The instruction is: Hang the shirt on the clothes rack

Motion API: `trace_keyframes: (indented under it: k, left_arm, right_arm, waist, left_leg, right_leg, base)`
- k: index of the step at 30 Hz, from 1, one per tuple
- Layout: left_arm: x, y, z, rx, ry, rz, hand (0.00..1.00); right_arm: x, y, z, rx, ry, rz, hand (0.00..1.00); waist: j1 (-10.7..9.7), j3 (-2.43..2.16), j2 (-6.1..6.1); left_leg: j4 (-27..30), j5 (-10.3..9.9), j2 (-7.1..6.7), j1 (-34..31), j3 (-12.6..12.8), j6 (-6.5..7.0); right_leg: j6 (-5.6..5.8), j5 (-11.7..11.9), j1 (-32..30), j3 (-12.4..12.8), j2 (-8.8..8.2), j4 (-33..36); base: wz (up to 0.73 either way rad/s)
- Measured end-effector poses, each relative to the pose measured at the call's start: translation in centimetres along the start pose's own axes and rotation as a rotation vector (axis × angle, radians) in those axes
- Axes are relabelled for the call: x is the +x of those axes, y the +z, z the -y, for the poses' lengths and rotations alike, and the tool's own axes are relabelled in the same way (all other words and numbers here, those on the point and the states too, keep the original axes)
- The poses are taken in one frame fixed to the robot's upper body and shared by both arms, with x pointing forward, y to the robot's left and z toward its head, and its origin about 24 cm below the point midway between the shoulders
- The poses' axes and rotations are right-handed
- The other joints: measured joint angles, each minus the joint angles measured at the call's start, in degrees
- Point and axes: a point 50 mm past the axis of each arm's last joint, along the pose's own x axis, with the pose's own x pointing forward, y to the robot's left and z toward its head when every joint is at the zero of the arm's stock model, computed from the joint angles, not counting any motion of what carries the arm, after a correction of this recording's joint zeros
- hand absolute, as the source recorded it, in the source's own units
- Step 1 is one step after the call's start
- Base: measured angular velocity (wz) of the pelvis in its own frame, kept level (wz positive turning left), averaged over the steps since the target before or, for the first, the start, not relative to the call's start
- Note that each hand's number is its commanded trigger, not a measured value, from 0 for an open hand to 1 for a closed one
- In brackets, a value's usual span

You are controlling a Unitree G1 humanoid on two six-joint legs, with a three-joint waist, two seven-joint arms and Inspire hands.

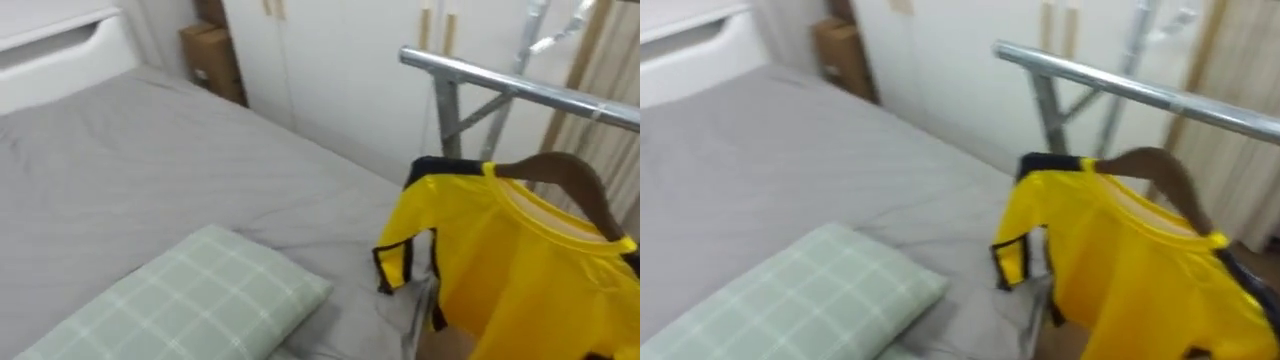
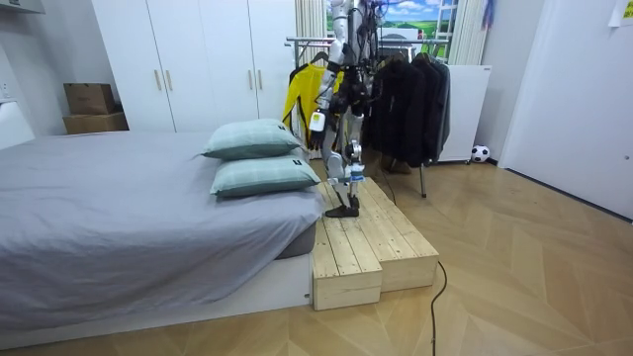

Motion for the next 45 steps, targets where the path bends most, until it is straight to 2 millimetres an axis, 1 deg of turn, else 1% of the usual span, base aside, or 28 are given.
trace_keyframes:
  k: [2,5,6,7,8,10,11,12,14,15,16,17,18,19,20,21,22,23,24,25,26,28,29,31,36,39,41,45]
  left_arm:
    - [0.0,-0.2,0.1,-0.043,-0.005,-0.001,0.0]
    - [0.0,-0.4,0.1,-0.077,-0.008,0.004,0.0]
    - [0.0,-0.4,0.1,-0.078,-0.008,0.005,0.0]
    - [-0.1,-0.6,0.2,-0.081,-0.009,0.009,0.0]
    - [-0.1,-0.9,0.2,-0.096,-0.011,0.007,0.0]
    - [-0.1,-1.0,0.2,-0.107,-0.009,0.0,0.0]
    - [0.0,-1.2,0.1,-0.108,-0.002,-0.007,0.0]
    - [0.0,-1.2,0.1,-0.109,0.003,-0.01,0.0]
    - [0.0,-1.4,0.1,-0.12,0.013,-0.017,0.0]
    - [-0.1,-1.8,0.1,-0.121,0.014,-0.028,0.0]
    - [-0.1,-2.0,-0.1,-0.12,0.019,-0.034,0.0]
    - [-0.1,-2.1,-0.3,-0.122,0.024,-0.038,0.0]
    - [-0.1,-2.0,-0.4,-0.123,0.027,-0.036,0.0]
    - [-0.1,-2.0,-0.6,-0.13,0.036,-0.033,0.0]
    - [-0.1,-2.1,-0.9,-0.157,0.053,-0.032,0.0]
    - [-0.1,-2.0,-1.1,-0.164,0.06,-0.029,0.0]
    - [0.0,-1.7,-1.4,-0.165,0.074,-0.017,0.0]
    - [-0.1,-1.8,-1.8,-0.161,0.09,-0.014,0.0]
    - [-0.1,-1.8,-2.0,-0.16,0.094,-0.014,0.0]
    - [-0.1,-2.0,-2.3,-0.16,0.101,-0.017,0.0]
    - [-0.1,-2.3,-2.5,-0.169,0.106,-0.026,0.0]
    - [-0.2,-2.8,-2.0,-0.18,0.093,-0.035,0.0]
    - [-0.2,-2.9,-1.8,-0.182,0.085,-0.04,0.0]
    - [-0.2,-3.2,-1.9,-0.193,0.081,-0.05,0.0]
    - [-0.3,-4.5,-1.5,-0.239,0.079,-0.104,0.0]
    - [-0.3,-4.6,-1.2,-0.242,0.072,-0.11,0.0]
    - [-0.3,-4.0,-1.4,-0.228,0.079,-0.095,0.0]
    - [-0.2,-3.5,-1.5,-0.218,0.085,-0.077,0.0]
  right_arm:
    - [0.1,1.1,-0.9,-0.001,0.021,0.03,0.0]
    - [0.2,2.1,-1.9,-0.024,0.052,0.067,0.0]
    - [0.2,2.1,-2.0,-0.027,0.058,0.069,0.0]
    - [0.2,2.0,-2.1,-0.026,0.06,0.065,0.0]
    - [0.2,1.8,-2.1,-0.023,0.058,0.058,0.0]
    - [0.2,1.5,-2.0,-0.015,0.057,0.051,0.0]
    - [0.2,1.4,-2.0,-0.005,0.056,0.047,0.0]
    - [0.2,1.2,-2.0,0.002,0.056,0.044,0.0]
    - [0.1,0.6,-1.9,0.024,0.045,0.025,0.0]
    - [0.1,0.5,-1.9,0.036,0.045,0.022,0.0]
    - [0.1,0.0,-2.0,0.067,0.047,0.011,0.0]
    - [0.1,-0.4,-2.2,0.111,0.049,0.003,0.0]
    - [0.1,-0.4,-2.2,0.124,0.05,0.003,0.0]
    - [0.0,-0.6,-2.1,0.135,0.049,-0.002,0.0]
    - [0.0,-0.6,-2.1,0.145,0.047,-0.001,0.0]
    - [0.0,-0.7,-2.0,0.151,0.044,-0.002,0.0]
    - [0.0,-0.9,-1.9,0.153,0.042,-0.008,0.0]
    - [0.0,-0.9,-2.1,0.153,0.048,-0.007,0.0]
    - [0.0,-0.9,-2.1,0.154,0.048,-0.006,0.0]
    - [0.0,-1.0,-2.1,0.157,0.047,-0.008,0.0]
    - [0.0,-0.9,-2.1,0.158,0.048,-0.008,0.0]
    - [0.0,-1.2,-1.8,0.16,0.039,-0.017,0.0]
    - [0.0,-0.8,-1.9,0.158,0.042,-0.012,0.0]
    - [0.0,-0.6,-1.9,0.156,0.048,-0.014,0.0]
    - [0.0,-0.8,-2.0,0.154,0.053,-0.025,0.0]
    - [0.1,-1.2,-2.1,0.155,0.054,-0.044,0.0]
    - [0.0,-1.4,-2.1,0.172,0.055,-0.049,0.0]
    - [0.0,-1.7,-2.1,0.198,0.053,-0.055,0.0]
  waist:
    - [0.59,0.0,-0.22]
    - [0.84,-0.06,-0.34]
    - [0.82,-0.06,-0.37]
    - [0.8,-0.07,-0.48]
    - [0.91,-0.08,-0.55]
    - [0.84,0.01,-0.9]
    - [0.08,0.01,-1.22]
    - [-0.08,0.02,-1.33]
    - [-1.09,0.12,-1.7]
    - [-1.48,0.15,-1.65]
    - [-2.38,0.14,-1.73]
    - [-2.96,0.14,-1.79]
    - [-3.04,0.15,-1.79]
    - [-2.82,0.15,-1.85]
    - [-2.72,0.14,-1.83]
    - [-2.69,0.05,-1.76]
    - [-2.59,0.02,-1.47]
    - [-2.09,0.01,-1.33]
    - [-1.8,0.05,-1.21]
    - [-1.37,0.05,-1.28]
    - [-1.22,0.38,-1.86]
    - [-1.29,-0.22,-1.76]
    - [-1.3,-0.17,-1.54]
    - [-1.13,-0.15,-1.39]
    - [-0.04,-0.21,-1.77]
    - [-0.12,-0.09,-2.32]
    - [-1.09,0.15,-2.7]
    - [-1.49,0.11,-2.81]
  left_leg:
    - [-1.77,0.31,-1.01,0.16,-0.18,0.34]
    - [-2.57,0.4,-1.36,-0.26,-0.94,0.51]
    - [-2.6,0.43,-1.5,-0.24,-1.3,0.55]
    - [-2.8,0.57,-2.21,0.0,-1.9,0.72]
    - [-3.23,0.6,-2.32,0.59,-2.3,0.76]
    - [-4.23,0.76,-3.35,1.13,-3.49,1.03]
    - [-4.55,0.85,-4.01,1.17,-4.77,1.25]
    - [-4.58,0.87,-4.23,1.15,-5.19,1.47]
    - [-4.43,0.46,-5.19,1.04,-7.64,2.28]
    - [-4.32,0.29,-5.42,0.99,-8.89,2.56]
    - [-4.03,0.07,-6.3,0.99,-11.62,3.16]
    - [-3.35,-0.26,-7.01,0.69,-14.14,3.72]
    - [-2.96,-0.42,-7.24,0.55,-15.17,4.0]
    - [-2.53,-0.73,-7.75,0.56,-17.26,4.5]
    - [-2.17,-1.0,-8.24,0.58,-19.52,4.91]
    - [-2.04,-1.1,-8.42,0.77,-20.66,5.07]
    - [-2.16,-1.28,-8.53,0.87,-23.25,5.38]
    - [-2.72,-1.24,-8.4,0.71,-25.4,5.4]
    - [-2.73,-1.2,-8.1,0.63,-25.87,5.34]
    - [-2.58,-1.13,-8.07,0.83,-27.09,5.21]
    - [-2.26,-1.16,-8.69,1.16,-27.71,5.04]
    - [-2.31,-1.32,-9.07,1.27,-29.08,4.57]
    - [-2.35,-1.39,-9.47,1.09,-29.47,4.51]
    - [-2.71,-1.3,-9.6,1.05,-30.29,4.38]
    - [-2.71,-1.13,-9.9,1.22,-30.76,4.18]
    - [-3.14,-1.18,-9.83,1.6,-31.01,4.26]
    - [-3.18,-1.24,-10.03,1.63,-32.19,4.35]
    - [-3.25,-1.25,-10.19,1.92,-32.37,4.36]
  right_leg:
    - [0.56,-0.23,0.13,-1.0,-0.94,0.87]
    - [1.21,-0.53,0.72,-1.92,-1.9,2.02]
    - [1.38,-0.51,0.91,-2.14,-2.04,2.12]
    - [1.82,-0.45,1.46,-2.46,-2.36,2.26]
    - [2.32,-0.27,2.15,-2.72,-2.63,2.63]
    - [3.12,-0.41,2.85,-3.62,-3.52,3.37]
    - [3.43,-0.38,3.27,-3.57,-4.19,3.92]
    - [3.59,-0.38,3.51,-3.32,-4.49,4.19]
    - [3.9,-0.23,4.26,-0.48,-5.23,5.16]
    - [4.08,-0.12,4.73,0.51,-5.17,5.19]
    - [4.16,-0.08,5.7,4.35,-4.92,5.17]
    - [4.28,0.01,6.06,9.47,-4.78,5.56]
    - [4.29,0.02,6.02,11.9,-4.78,6.17]
    - [4.73,0.29,5.95,16.03,-4.7,7.43]
    - [5.07,0.63,5.93,19.21,-4.37,8.27]
    - [5.08,0.84,5.94,20.69,-4.1,8.52]
    - [4.97,0.0,5.66,24.2,-2.95,8.21]
    - [4.67,-1.89,4.72,28.91,-0.19,5.29]
    - [4.31,-2.41,4.02,30.75,0.93,3.77]
    - [4.02,-2.14,2.52,33.47,2.78,0.41]
    - [3.44,1.97,0.94,35.67,3.68,-2.46]
    - [3.61,1.4,2.3,34.84,3.5,-2.52]
    - [3.54,1.29,2.99,33.89,3.53,-3.37]
    - [3.54,0.9,3.43,33.68,3.66,-3.2]
    - [3.7,0.52,4.07,33.25,3.71,-3.07]
    - [3.74,0.51,4.38,33.19,3.61,-3.05]
    - [3.83,0.57,4.97,32.36,3.59,-3.19]
    - [3.84,0.59,5.32,32.58,3.72,-3.14]
  base:
    - [0.33]
    - [0.19]
    - [0.25]
    - [0.25]
    - [0.23]
    - [0.34]
    - [0.49]
    - [0.59]
    - [0.68]
    - [0.97]
    - [1.19]
    - [1.19]
    - [1.03]
    - [0.91]
    - [0.88]
    - [0.84]
    - [0.69]
    - [0.64]
    - [0.55]
    - [0.54]
    - [0.65]
    - [0.55]
    - [0.39]
    - [0.3]
    - [0.07]
    - [0.03]
    - [0.23]
    - [0.05]
